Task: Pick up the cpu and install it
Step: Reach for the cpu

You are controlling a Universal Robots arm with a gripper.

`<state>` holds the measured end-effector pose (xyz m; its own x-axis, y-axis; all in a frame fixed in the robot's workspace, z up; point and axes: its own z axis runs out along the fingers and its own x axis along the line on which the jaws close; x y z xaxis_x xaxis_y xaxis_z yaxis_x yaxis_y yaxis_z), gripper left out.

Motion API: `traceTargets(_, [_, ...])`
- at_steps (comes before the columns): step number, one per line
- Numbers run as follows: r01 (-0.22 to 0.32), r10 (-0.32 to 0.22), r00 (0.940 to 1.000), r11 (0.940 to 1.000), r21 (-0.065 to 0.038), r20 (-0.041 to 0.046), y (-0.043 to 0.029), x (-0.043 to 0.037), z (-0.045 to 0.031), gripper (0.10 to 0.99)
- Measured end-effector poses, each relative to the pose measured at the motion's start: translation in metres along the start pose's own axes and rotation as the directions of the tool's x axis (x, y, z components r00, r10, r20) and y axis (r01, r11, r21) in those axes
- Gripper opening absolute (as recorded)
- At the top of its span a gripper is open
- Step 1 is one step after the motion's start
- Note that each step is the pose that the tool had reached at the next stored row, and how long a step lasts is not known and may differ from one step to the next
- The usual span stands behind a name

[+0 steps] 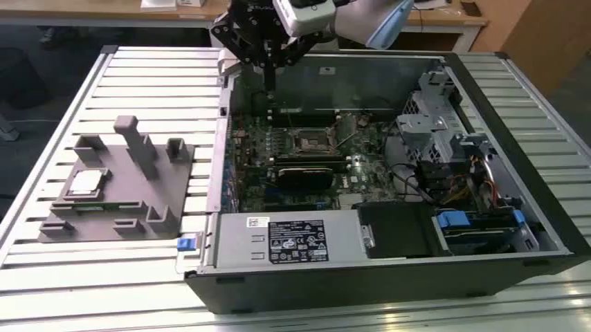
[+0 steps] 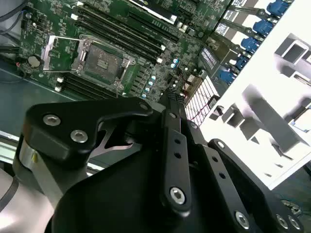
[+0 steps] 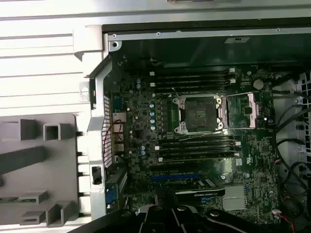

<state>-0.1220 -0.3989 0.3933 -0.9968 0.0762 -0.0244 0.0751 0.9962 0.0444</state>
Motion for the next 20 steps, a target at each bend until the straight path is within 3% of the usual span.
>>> traceTargets(7, [0.0,0.0,1.0,1.0,0.0,0.0,0.0,0.0005,0.0,0.106])
traceTargets(20, [0.0,0.0,1.0,1.0,0.0,0.0,-0.0009,0.0119,-0.0002,0.106])
